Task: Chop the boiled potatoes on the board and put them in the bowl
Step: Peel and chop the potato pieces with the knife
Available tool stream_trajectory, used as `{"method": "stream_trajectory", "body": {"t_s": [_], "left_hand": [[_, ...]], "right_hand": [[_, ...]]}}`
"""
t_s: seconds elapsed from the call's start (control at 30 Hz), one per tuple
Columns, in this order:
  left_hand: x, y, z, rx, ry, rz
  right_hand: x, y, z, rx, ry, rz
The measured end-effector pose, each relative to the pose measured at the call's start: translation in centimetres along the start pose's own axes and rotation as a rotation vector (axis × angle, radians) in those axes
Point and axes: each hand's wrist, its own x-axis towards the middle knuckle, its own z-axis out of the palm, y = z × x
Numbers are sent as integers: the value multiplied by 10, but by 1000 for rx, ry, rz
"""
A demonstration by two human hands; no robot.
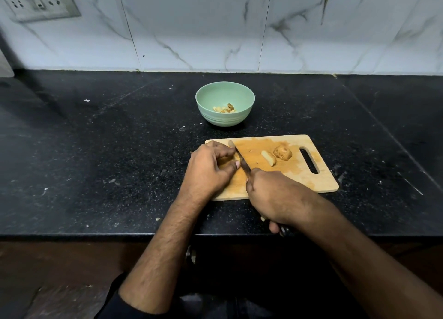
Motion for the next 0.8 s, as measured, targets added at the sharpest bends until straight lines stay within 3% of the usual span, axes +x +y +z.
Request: {"method": "stream_trajectory", "body": {"t_s": [0.33,0.5,0.67,0.8], "left_hand": [[-4,5,2,88,7,8],[-6,6,1,94,8,-12],[-10,9,0,115,16,-16],[-15,12,-2,85,23,-14]], "right_hand": [[-31,14,9,-142,-91,50],[-56,30,3,-79,-118,-5],[-66,38,-3,118,17,-32],[-53,41,-4,113,151,-58]]}}
